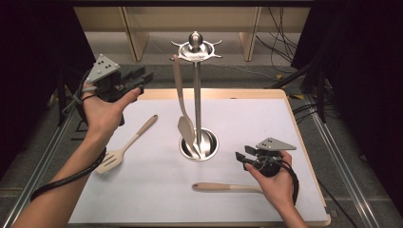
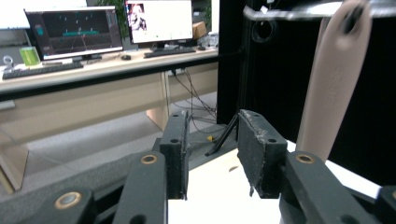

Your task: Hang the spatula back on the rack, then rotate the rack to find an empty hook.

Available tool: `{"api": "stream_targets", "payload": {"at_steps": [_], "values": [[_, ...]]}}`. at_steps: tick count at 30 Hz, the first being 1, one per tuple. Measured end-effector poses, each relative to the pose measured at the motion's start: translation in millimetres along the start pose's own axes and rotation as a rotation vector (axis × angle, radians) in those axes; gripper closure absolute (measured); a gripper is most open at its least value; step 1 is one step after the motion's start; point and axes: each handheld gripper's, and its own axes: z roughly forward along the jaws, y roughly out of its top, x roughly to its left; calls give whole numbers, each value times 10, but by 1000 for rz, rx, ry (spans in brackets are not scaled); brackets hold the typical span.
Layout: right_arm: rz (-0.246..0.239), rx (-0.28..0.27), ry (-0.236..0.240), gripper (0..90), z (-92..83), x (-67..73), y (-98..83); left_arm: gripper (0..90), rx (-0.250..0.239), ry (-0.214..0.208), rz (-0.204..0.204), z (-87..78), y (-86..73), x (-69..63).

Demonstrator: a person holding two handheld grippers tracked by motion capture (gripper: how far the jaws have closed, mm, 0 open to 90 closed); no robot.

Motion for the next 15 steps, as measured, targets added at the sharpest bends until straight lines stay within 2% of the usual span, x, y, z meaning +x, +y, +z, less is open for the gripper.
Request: {"api": "stream_targets", "payload": {"at_steps": [1,2,3,4,5,6,7,8,9,10,11,12,13,15], "values": [[-10,4,-6,548,-3,-5,0,620,15,8,0,-12,-21,7],[-1,11,-14,548,-5,-1,0,617,13,-5,18,0,-44,36],[-19,2,-15,548,3,-18,4,613,29,-6,11,-3,-69,47],[-17,-5,-12,548,11,-18,5,607,41,-3,10,-4,-87,59],[-16,1,-10,548,8,-18,8,604,63,2,-17,-15,-115,65],[-45,-17,-6,547,24,-41,11,598,70,12,-9,-17,-144,99],[-57,-17,-12,547,24,-51,15,592,86,7,-20,-14,-175,115],[-19,-6,-1,547,25,-31,12,591,95,15,-9,-11,-205,144],[-26,3,-5,547,22,-51,15,589,113,19,-10,-4,-239,169],[-7,13,0,545,18,-51,12,587,130,13,-22,4,-270,184],[-7,-6,6,546,35,-66,2,586,144,22,-12,11,-303,220],[10,13,-10,546,22,-67,-4,584,170,17,-27,22,-342,243],[-15,2,-6,546,31,-99,-9,581,194,26,-15,37,-382,283],[7,23,9,547,20,-119,-16,577,245,36,-14,67,-454,334]]}}
